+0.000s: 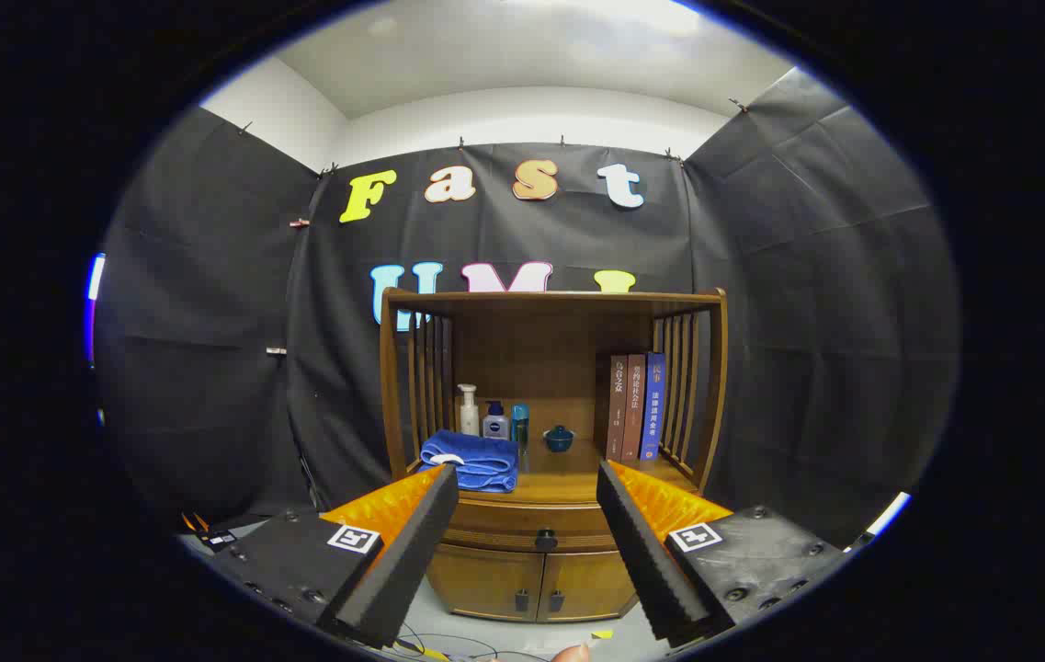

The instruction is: Pull open the drawer, take out the items inside it, and place them on the countertop above the cabinet.

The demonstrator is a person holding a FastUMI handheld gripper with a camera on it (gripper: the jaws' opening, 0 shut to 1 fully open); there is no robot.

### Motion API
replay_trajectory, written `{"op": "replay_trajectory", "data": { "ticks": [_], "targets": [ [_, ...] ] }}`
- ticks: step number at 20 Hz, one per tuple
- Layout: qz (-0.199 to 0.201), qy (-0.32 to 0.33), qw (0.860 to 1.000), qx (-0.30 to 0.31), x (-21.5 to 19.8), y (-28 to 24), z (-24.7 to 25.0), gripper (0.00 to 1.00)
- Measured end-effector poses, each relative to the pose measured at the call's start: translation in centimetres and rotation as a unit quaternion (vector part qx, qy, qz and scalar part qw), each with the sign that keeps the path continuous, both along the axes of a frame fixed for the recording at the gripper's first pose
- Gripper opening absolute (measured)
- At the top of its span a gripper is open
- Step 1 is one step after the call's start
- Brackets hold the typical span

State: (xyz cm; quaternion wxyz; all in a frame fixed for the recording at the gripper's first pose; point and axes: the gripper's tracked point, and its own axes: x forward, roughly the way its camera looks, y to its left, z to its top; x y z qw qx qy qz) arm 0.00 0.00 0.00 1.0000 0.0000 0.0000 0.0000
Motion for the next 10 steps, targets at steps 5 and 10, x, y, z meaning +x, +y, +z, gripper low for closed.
{"op": "replay_trajectory", "data": {
  "ticks": [5,10],
  "targets": [
    [-0.002,0.000,1.000,0.003,-0.14,-0.12,0.10,0.98],
    [-0.006,-0.001,1.000,0.001,-0.20,-0.34,0.12,0.98]
  ]
}}
